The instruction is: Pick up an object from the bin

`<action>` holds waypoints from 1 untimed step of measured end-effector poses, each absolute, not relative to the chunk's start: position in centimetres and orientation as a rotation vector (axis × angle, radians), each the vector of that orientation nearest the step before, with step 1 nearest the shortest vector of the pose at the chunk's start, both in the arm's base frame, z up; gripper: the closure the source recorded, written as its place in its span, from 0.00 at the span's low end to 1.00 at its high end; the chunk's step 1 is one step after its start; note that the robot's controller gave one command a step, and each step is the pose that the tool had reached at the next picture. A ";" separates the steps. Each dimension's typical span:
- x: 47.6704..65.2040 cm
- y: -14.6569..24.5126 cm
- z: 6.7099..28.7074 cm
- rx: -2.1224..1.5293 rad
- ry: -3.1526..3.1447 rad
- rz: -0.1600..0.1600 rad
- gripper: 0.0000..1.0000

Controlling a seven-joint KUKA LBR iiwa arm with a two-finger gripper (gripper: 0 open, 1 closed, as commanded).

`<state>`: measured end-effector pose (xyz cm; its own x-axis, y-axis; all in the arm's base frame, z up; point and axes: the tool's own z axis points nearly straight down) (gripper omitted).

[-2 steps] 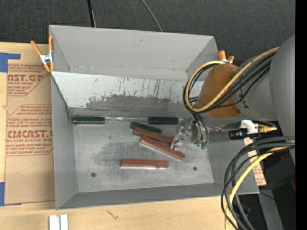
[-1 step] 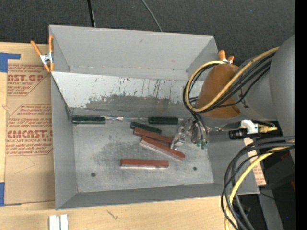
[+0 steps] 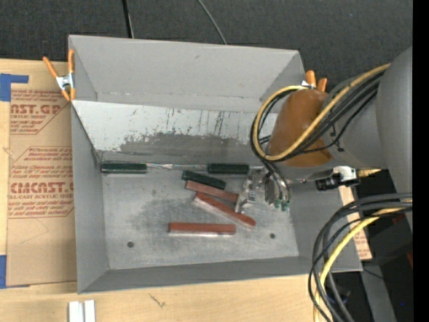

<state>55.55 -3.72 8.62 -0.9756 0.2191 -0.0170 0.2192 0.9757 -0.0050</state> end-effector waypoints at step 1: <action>55.3 -2.3 14.0 0.177 3.140 0.001 1.00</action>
Offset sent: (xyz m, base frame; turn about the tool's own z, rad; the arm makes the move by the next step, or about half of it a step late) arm -0.0141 -0.0146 0.1492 -0.0437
